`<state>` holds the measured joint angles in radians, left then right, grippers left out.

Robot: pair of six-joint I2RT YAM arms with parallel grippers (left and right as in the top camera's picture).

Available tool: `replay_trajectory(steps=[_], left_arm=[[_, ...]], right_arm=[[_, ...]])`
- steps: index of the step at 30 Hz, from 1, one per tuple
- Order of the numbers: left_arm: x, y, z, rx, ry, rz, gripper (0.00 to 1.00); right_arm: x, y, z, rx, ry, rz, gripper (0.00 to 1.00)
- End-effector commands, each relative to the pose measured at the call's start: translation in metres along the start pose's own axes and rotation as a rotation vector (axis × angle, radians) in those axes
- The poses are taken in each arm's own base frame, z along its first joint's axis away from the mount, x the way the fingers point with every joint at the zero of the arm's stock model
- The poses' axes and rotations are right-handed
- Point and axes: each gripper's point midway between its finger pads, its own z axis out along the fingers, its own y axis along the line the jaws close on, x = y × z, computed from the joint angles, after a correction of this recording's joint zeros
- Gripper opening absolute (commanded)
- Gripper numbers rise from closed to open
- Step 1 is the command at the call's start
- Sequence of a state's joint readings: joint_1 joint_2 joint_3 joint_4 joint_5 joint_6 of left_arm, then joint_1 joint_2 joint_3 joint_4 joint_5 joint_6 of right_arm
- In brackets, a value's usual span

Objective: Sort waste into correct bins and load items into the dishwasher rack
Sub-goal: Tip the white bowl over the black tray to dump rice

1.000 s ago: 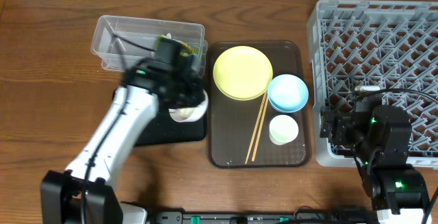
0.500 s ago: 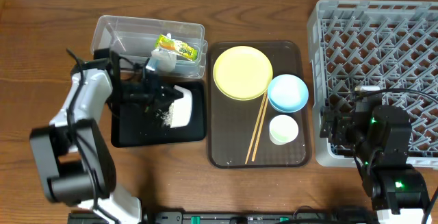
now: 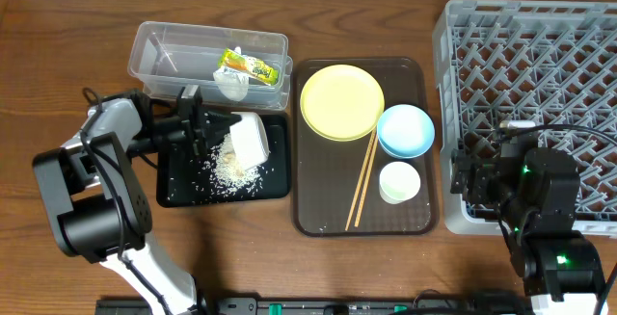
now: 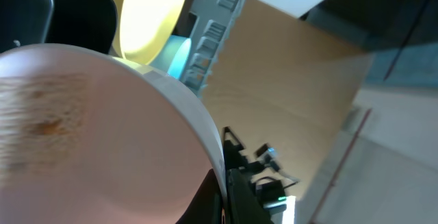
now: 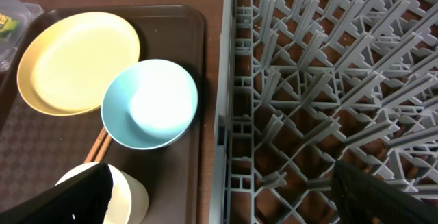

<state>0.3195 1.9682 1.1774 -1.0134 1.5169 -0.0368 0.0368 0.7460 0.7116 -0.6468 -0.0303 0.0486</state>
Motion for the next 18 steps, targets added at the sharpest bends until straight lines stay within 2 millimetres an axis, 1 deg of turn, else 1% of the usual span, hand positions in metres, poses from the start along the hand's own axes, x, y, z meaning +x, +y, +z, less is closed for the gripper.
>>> replay_trajectory(steps=[1,10,18], left_arm=[[-0.0031,-0.0089,-0.0065,0.065,-0.007,-0.173,0.06],[-0.0052,-0.0095,-0.0109,0.073,-0.012,-0.346,0.06],[-0.0051,-0.0095,-0.0109,0.074,-0.010,-0.404,0.06]], right_arm=[[-0.0071,0.0039,-0.0040,-0.013,-0.019,0.003,0.99],[-0.0071,0.0039,-0.0040,-0.013,-0.019,0.003,0.99],[-0.0071,0.0039,-0.0040,-0.013,-0.019,0.003,0.99]])
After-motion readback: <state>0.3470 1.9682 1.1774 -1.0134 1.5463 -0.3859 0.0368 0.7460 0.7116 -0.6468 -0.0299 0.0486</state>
